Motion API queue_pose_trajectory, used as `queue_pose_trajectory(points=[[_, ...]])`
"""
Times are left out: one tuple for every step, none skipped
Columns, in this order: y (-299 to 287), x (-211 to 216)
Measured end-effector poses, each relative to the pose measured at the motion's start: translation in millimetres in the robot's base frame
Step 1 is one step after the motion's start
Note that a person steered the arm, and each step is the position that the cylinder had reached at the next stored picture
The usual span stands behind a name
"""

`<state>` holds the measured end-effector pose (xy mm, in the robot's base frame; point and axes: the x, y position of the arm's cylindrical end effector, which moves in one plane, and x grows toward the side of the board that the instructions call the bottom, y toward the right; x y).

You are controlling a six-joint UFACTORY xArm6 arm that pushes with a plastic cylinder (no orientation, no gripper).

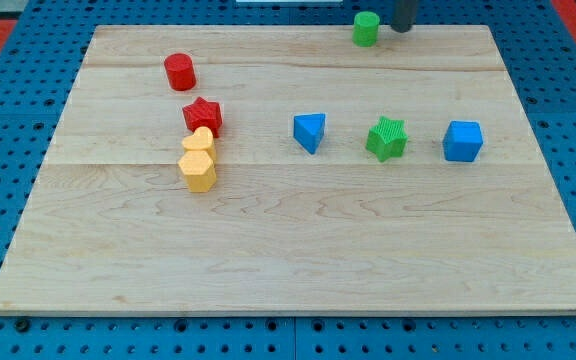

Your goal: Move the green circle diagonally to the red circle

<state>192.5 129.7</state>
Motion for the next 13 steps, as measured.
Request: queue_pose_trajectory(points=[[-95, 7], [-130, 15], [-128, 10], [-137, 21], [-137, 83], [-137, 92], [-118, 69], [-84, 2], [-91, 0], [-155, 3], [-194, 42], [-193, 78], [-147, 32]])
